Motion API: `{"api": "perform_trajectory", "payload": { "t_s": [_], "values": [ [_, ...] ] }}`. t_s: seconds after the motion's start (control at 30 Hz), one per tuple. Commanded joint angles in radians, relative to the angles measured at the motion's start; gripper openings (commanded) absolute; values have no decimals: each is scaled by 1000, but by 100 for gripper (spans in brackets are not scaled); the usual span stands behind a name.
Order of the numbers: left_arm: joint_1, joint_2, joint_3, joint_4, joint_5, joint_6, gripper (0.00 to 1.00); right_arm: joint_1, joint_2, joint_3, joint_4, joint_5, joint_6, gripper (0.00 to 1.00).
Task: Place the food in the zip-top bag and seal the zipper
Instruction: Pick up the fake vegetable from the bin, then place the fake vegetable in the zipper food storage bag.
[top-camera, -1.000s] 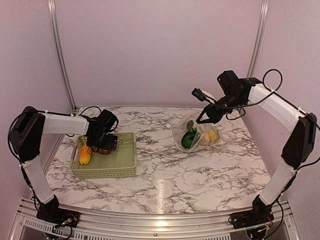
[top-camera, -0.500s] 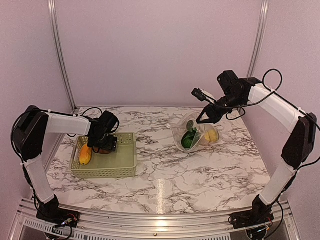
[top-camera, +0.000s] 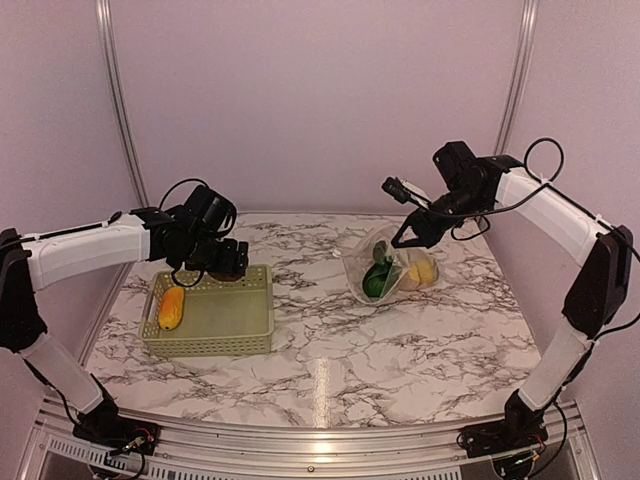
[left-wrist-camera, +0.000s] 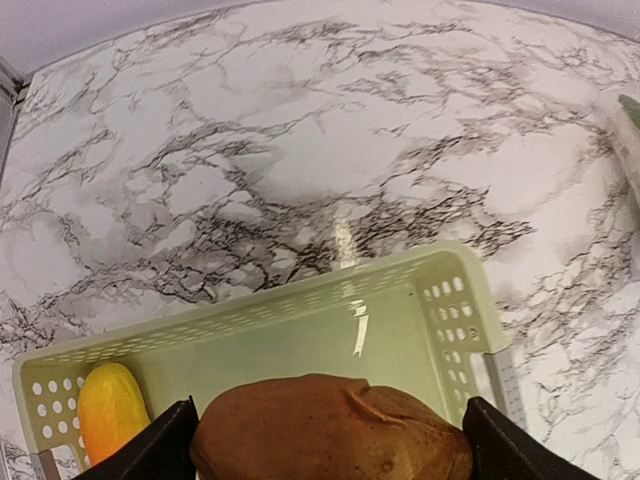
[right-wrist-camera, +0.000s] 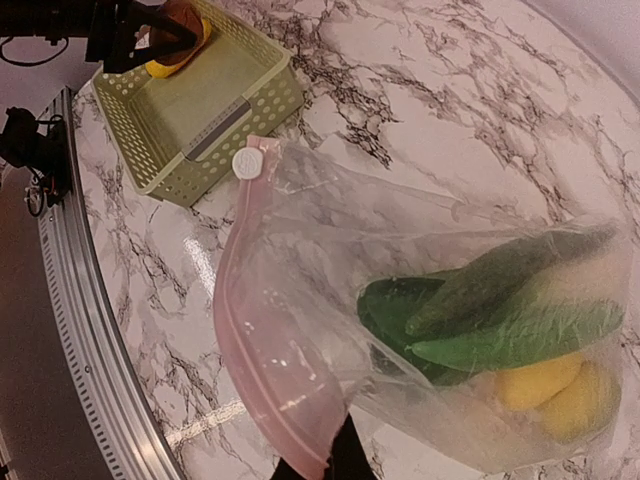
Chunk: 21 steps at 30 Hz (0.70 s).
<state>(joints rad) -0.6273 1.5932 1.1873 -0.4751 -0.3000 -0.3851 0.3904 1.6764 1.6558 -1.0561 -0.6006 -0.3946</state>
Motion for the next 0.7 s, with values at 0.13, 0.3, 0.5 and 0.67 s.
{"api": "perform_trajectory", "payload": {
  "t_s": [0.13,0.3,0.5,0.67],
  "values": [
    [-201,-120,120,242,166,34,71,16,5,28,-11,-15,-12,0],
    [-302,-95,124,550,309,43,68,17,-1,36,-17,-13,-10,0],
    [-386,20,191,713,365,54,67,18,-11,56,-29,-19,-7,0],
    [-427,150,290,759,350,37,65,18,-16,76,-40,-18,-6,0]
  ]
}}
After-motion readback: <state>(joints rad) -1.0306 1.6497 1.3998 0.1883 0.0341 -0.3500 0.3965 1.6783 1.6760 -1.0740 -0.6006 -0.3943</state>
